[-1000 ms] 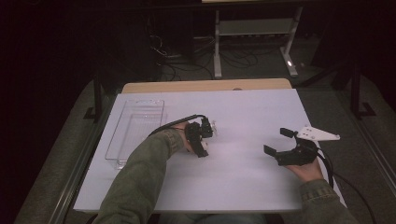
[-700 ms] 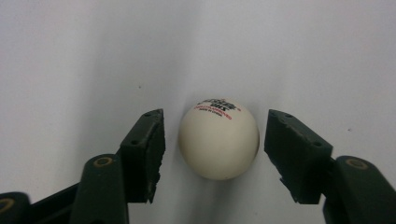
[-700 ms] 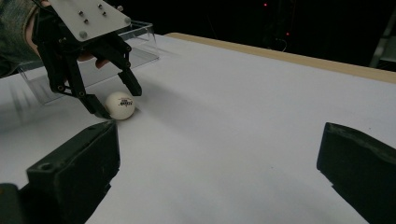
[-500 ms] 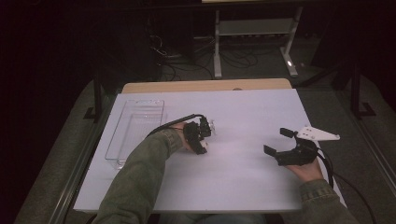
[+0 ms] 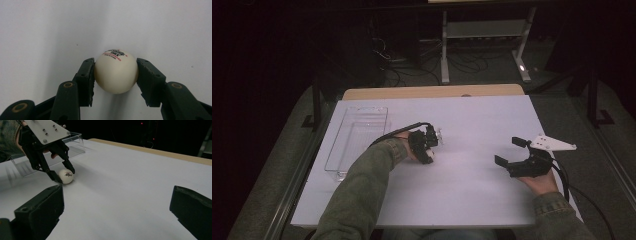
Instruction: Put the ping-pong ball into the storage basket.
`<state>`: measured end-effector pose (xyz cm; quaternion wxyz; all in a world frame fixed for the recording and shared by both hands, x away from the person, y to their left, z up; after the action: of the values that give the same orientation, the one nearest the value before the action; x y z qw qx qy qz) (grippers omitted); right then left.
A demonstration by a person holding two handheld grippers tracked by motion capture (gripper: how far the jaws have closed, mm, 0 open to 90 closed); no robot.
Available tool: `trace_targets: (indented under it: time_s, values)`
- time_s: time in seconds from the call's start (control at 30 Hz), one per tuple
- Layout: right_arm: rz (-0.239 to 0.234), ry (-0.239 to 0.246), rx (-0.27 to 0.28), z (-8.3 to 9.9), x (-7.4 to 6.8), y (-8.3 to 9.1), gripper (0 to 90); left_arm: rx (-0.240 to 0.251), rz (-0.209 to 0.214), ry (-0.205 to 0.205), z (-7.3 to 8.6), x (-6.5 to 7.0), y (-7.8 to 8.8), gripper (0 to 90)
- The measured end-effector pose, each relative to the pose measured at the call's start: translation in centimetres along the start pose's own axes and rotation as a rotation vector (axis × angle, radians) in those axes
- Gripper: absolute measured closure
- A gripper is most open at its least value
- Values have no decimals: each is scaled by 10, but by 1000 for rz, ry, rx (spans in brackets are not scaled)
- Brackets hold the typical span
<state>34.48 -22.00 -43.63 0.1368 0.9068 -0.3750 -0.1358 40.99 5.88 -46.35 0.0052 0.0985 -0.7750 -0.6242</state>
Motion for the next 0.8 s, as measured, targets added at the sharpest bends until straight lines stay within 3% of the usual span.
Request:
trace_targets:
  time_s: [0.8]
  values:
    - [4, 0, 6, -1, 0, 1, 0, 41, -30, -4, 0, 2, 28, 510]
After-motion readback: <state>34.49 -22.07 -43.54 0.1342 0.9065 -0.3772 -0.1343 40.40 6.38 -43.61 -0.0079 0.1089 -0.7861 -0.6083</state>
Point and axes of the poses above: each handheld gripper's, and its own axes: y roughly backward along the jaws, z roughly out of its underside, x roughly to its right, the point moved 6 cm from there along -y, roughly forward along the jaws, and after that the axes turned 2 degrees about -x, right-handed, at the moved point
